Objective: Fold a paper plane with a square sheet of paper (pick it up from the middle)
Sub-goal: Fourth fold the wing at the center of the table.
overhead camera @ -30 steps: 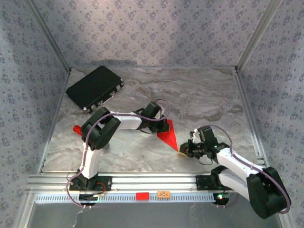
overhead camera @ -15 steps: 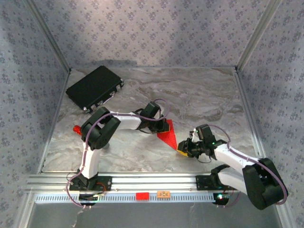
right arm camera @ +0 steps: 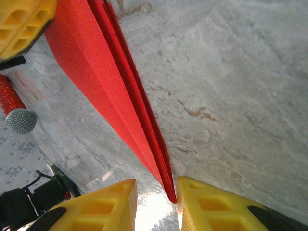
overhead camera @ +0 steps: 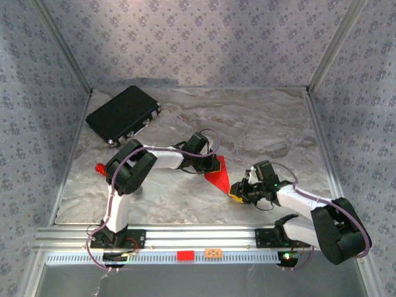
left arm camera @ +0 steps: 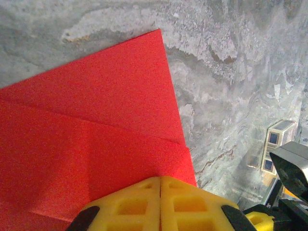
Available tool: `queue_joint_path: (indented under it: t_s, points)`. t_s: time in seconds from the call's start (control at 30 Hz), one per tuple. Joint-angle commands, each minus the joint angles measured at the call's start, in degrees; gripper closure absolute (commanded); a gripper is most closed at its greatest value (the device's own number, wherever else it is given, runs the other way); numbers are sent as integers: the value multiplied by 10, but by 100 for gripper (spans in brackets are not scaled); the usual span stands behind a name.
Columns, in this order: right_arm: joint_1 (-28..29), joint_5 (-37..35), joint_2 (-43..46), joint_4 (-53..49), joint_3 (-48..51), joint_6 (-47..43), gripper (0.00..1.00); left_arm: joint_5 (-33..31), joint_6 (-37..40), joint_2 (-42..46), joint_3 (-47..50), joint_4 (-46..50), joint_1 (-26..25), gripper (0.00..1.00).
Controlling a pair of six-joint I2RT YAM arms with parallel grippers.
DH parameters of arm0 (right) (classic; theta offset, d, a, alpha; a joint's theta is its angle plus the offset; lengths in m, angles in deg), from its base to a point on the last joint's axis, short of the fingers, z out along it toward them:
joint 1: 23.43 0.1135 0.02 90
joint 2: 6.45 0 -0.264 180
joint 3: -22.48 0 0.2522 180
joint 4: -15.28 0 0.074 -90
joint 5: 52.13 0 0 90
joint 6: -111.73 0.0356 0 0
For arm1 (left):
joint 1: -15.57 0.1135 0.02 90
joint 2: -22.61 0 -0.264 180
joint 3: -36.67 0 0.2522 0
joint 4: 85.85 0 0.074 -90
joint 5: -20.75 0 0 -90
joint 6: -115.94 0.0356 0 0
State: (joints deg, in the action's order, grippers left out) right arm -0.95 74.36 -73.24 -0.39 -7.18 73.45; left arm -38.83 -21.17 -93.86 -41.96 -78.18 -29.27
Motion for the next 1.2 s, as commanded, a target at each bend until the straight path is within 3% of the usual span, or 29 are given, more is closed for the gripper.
queue_joint_path:
  t_s: [0.0, 0.57, 1.03, 1.17]
  points:
    - [5, -1, -8, 45, -5, 15, 71, -15, -1, -16, 14, 34, 7, 93]
    - [4, 3, -54, 118, -5, 16, 72, -9, -4, -7, 16, 29, 10, 93]
    - [4, -14, -58, 88, -8, -8, 87, 4, 6, 27, 2, 18, 14, 87]
    - [4, -15, -58, 82, -14, -18, 90, -4, 18, 66, 11, 20, 14, 79]
